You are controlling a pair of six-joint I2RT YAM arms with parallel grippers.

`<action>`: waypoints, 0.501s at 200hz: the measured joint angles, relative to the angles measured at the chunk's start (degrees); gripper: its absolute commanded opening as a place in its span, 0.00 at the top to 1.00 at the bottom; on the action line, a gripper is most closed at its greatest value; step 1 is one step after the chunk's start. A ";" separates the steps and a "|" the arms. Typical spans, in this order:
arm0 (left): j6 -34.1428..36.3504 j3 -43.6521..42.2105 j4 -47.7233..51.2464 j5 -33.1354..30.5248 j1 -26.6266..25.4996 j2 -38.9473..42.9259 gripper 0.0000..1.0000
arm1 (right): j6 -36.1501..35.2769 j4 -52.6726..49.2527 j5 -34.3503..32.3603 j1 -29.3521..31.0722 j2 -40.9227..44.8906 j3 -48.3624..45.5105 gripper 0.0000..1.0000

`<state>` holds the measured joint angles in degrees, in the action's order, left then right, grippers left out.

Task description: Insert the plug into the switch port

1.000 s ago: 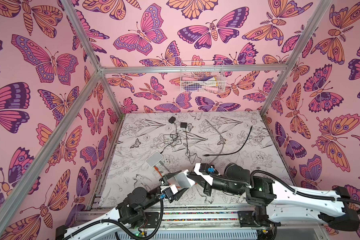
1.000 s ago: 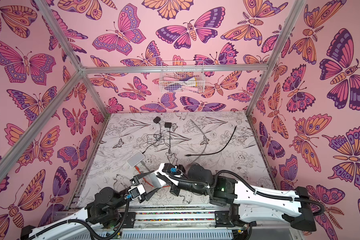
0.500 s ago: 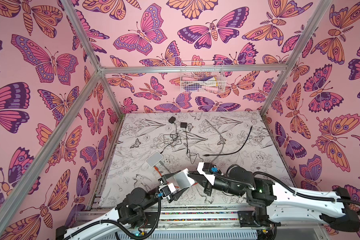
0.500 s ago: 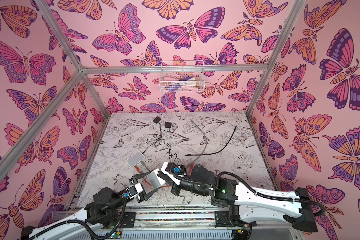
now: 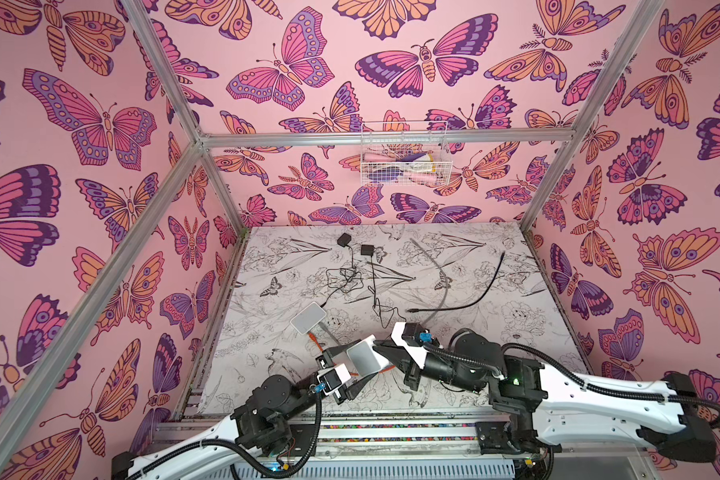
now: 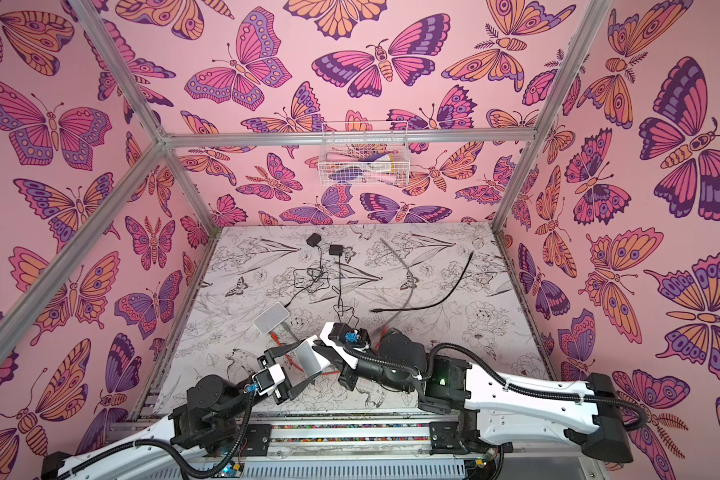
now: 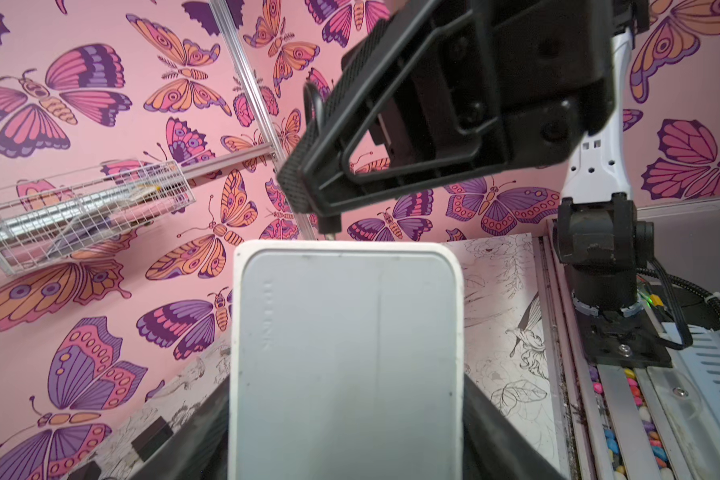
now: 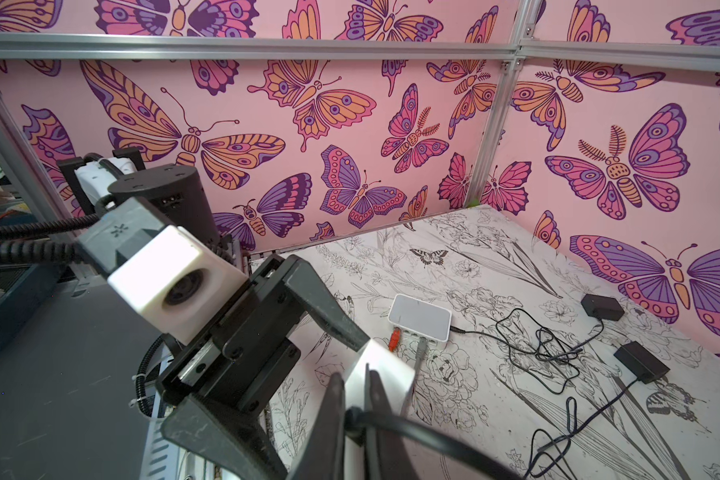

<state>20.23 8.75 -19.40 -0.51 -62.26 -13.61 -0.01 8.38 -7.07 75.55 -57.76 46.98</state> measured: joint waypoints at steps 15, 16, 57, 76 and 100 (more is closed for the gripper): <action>-0.20 0.00 0.17 -0.52 0.04 0.02 1.00 | 0.00 0.50 -0.63 0.00 -0.48 0.00 1.00; -0.17 -0.02 0.17 -0.57 0.04 0.04 1.00 | 0.00 0.52 -0.66 0.00 -0.50 0.00 1.00; -0.42 -0.07 0.17 -1.07 0.09 1.09 1.00 | 0.04 2.21 -1.09 0.00 -1.09 0.00 1.00; -0.44 -0.11 0.20 -1.14 0.09 1.68 1.00 | 0.22 2.86 -1.07 0.00 -1.22 -0.11 1.00; -0.87 -0.39 0.07 -1.14 0.09 2.51 1.00 | 0.72 3.98 -1.03 -0.02 -1.40 -0.46 1.00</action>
<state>19.35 8.36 -19.33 -1.65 -62.17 -11.09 0.71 12.36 -8.10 75.53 -59.16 46.52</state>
